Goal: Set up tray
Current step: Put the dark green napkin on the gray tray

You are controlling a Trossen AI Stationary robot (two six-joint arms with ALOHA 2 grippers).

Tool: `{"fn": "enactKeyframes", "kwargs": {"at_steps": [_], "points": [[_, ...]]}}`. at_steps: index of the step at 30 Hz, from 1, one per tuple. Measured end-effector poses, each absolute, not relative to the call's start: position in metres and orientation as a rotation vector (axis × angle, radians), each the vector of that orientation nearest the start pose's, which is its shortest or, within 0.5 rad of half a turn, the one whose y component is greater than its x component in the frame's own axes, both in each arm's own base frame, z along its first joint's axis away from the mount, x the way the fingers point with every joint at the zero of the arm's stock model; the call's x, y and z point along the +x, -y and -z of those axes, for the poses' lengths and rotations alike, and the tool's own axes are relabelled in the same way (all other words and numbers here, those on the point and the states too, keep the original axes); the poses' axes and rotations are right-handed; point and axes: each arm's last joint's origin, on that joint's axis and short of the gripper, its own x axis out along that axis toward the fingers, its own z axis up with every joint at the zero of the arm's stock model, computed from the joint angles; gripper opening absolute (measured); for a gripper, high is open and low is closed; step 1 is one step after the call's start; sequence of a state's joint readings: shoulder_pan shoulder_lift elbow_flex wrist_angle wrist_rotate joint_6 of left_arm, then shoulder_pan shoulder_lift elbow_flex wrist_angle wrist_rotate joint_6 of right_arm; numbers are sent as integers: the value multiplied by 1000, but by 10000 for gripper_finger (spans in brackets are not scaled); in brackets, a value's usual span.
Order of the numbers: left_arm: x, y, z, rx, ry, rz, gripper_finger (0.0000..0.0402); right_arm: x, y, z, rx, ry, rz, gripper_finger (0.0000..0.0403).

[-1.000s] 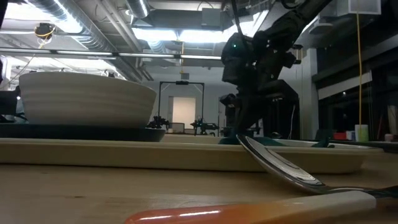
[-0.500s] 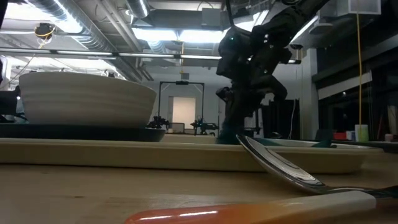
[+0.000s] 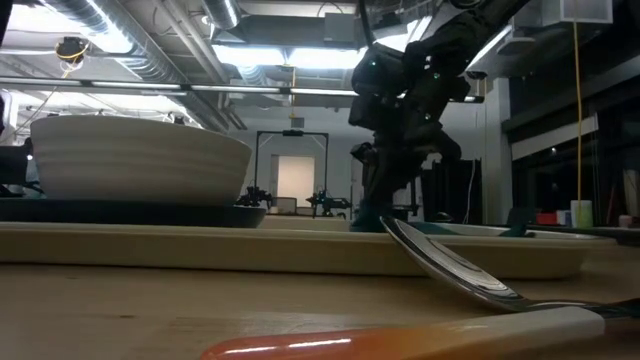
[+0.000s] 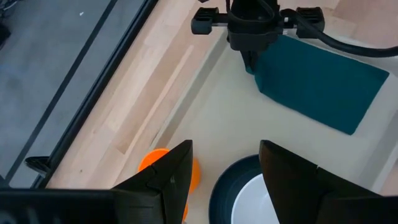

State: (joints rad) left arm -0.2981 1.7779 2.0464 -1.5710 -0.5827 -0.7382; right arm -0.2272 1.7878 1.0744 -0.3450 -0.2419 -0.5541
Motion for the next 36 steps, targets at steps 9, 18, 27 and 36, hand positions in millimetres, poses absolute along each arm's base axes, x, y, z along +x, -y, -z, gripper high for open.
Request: {"fn": "enactKeyframes", "kwargs": {"at_steps": [9,18,27,36], "points": [[310,78,-396,-92,-1000,-643,180,342,72,-163,-243,-986,-268,24],[310,78,-396,-92,-1000,-643,180,342,72,-163,-222,-984,-262,54],[310,78,-396,-92,-1000,-643,180,342,72,-163,-198,-986,-249,73],[310,79,-396,-102,-1009,-632,180,342,72,-163,-193,-987,-247,103]]}}
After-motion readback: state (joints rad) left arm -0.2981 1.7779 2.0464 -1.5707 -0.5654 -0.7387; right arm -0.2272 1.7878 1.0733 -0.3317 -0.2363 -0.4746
